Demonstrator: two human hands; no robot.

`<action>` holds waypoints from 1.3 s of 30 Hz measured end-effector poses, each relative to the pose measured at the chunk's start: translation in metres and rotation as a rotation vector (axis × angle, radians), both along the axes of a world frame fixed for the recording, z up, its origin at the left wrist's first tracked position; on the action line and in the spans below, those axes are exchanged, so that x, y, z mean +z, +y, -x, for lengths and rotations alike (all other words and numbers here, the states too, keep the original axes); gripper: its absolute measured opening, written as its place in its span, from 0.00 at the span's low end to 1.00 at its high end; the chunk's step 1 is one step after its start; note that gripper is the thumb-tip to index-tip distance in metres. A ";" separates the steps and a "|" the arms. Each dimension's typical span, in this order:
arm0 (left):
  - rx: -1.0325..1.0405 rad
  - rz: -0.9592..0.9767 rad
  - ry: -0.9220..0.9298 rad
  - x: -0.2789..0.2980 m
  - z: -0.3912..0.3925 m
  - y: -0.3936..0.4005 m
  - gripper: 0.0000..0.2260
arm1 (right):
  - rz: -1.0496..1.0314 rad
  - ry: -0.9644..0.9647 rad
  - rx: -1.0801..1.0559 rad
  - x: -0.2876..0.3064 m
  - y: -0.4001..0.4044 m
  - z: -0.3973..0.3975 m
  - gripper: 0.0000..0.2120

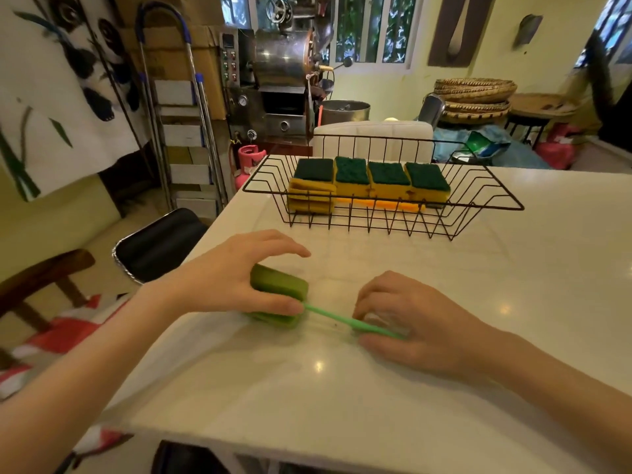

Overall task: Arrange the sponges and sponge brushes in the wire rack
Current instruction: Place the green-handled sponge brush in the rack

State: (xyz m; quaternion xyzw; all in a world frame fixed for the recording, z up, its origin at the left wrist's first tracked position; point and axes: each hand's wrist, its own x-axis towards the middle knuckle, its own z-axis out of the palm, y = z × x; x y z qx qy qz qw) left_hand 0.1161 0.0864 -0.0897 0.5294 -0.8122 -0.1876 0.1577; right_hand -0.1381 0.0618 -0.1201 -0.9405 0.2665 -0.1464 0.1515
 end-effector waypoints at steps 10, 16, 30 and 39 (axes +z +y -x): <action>0.048 -0.078 -0.058 -0.003 0.004 0.003 0.22 | 0.048 0.025 -0.073 -0.002 -0.001 0.000 0.10; 0.055 -0.099 -0.049 0.000 0.010 -0.007 0.20 | 0.071 0.081 -0.105 0.003 -0.005 0.000 0.09; 0.059 0.106 -0.006 0.051 0.023 -0.072 0.23 | 0.508 0.188 -0.245 0.067 -0.061 0.004 0.14; 0.086 0.224 0.081 0.084 0.030 -0.134 0.24 | 0.619 0.131 -0.419 0.106 -0.120 0.002 0.14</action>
